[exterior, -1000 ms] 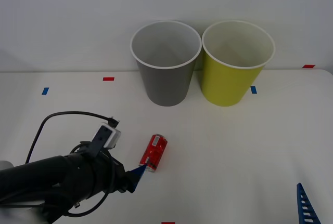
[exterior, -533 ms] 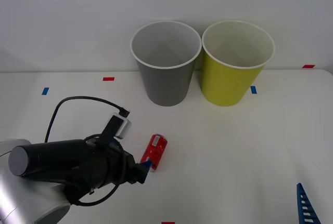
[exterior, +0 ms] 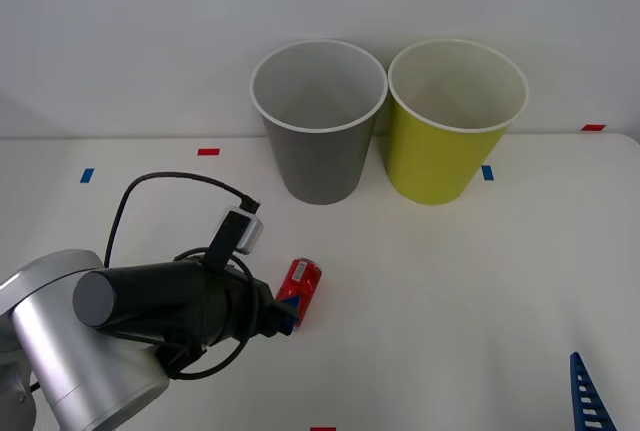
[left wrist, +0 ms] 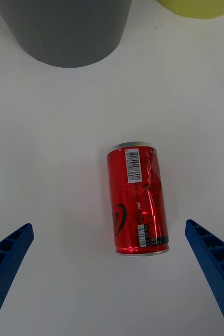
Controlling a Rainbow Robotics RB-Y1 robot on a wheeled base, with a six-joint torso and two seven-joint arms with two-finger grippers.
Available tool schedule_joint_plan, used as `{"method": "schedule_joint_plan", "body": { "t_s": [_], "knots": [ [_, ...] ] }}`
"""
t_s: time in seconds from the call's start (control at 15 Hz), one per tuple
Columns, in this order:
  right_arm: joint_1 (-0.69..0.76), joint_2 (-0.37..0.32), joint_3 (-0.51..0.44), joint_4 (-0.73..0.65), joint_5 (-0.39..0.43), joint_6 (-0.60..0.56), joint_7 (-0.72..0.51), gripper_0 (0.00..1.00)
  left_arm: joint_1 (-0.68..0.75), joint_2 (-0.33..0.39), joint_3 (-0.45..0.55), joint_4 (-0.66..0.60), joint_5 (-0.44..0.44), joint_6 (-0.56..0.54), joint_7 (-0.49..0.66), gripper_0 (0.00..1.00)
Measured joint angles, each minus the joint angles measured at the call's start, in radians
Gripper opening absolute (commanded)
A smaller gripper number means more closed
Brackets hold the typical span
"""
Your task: Put cans in the gray bin and PET bottles in the light green bin.
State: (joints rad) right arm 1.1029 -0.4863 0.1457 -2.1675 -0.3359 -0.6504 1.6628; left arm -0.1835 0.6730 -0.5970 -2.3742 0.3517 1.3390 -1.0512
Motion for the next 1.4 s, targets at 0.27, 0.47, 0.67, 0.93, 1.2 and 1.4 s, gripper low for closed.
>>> {"method": "schedule_joint_plan", "body": {
  "t_s": [0.27, 0.47, 0.67, 0.93, 1.2, 1.4],
  "knots": [
    [0.0, 0.0, 0.0, 0.0, 0.0, 0.0, 0.0, 1.0, -0.021, -0.022, -0.006, 0.026, 0.0, 0.002, 0.011, 1.0],
    [0.0, 0.0, 0.0, 0.0, 0.0, 0.0, 0.0, 1.0, -0.021, -0.027, -0.006, 0.027, 0.004, 0.006, 0.033, 1.0],
    [0.0, 0.0, 0.0, 0.0, 0.0, 0.0, 0.0, 1.0, -0.023, -0.036, -0.005, 0.028, 0.005, 0.007, 0.048, 1.0],
    [0.0, 0.0, 0.0, 0.0, 0.0, 0.0, 0.0, 1.0, -0.025, -0.066, -0.007, 0.053, 0.006, 0.015, 0.055, 1.0],
    [0.0, 0.0, 0.0, 0.0, 0.0, 0.0, 0.0, 1.0, -0.068, -0.099, -0.018, 0.116, 0.005, 0.015, 0.051, 1.0],
    [0.0, 0.0, 0.0, 0.0, 0.0, 0.0, 0.0, 1.0, -0.144, -0.124, -0.071, 0.191, -0.001, 0.015, 0.06, 1.0]
  ]
}}
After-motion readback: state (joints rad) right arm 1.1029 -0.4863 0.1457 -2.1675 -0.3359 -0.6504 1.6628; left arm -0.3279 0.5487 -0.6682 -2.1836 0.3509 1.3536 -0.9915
